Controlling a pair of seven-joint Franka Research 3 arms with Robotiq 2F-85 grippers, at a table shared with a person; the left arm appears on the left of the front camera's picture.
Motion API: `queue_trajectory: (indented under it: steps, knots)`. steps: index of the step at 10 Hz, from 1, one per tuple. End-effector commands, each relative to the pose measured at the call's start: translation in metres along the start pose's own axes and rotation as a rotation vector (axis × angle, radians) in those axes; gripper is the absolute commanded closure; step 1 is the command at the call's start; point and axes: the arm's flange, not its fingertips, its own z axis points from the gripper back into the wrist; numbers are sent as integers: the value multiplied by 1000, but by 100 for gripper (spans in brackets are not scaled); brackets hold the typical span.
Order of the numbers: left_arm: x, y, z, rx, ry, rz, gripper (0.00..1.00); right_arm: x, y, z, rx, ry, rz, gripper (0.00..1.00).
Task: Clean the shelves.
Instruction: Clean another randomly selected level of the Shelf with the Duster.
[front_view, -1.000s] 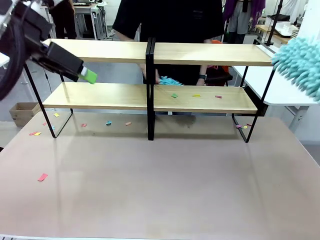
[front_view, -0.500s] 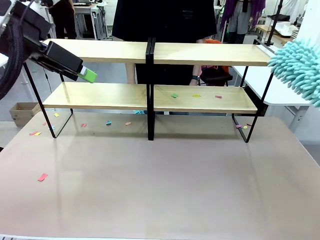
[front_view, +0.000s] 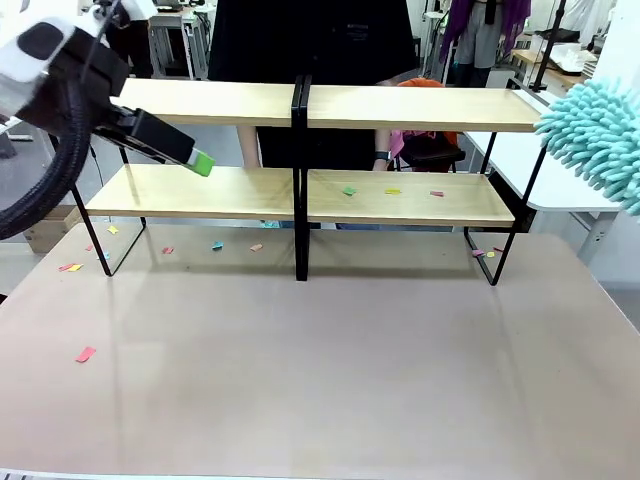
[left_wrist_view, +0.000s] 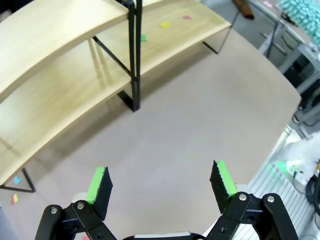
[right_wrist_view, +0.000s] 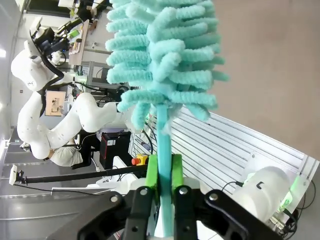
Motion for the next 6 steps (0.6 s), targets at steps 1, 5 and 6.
queue_trajectory:
  steps: [1, 5, 6]
  knots:
    - [11, -13, -20, 122, 50, 52, 0, -2, -2, 0, -3, 0, 21, 88]
    - [16, -26, -44, 174, 67, 41, 0, 3, -3, 2, -15, 14, -10, 88]
    - [22, -26, -47, 182, 41, 64, 0, 6, -7, 4, -21, 31, -13, 88]
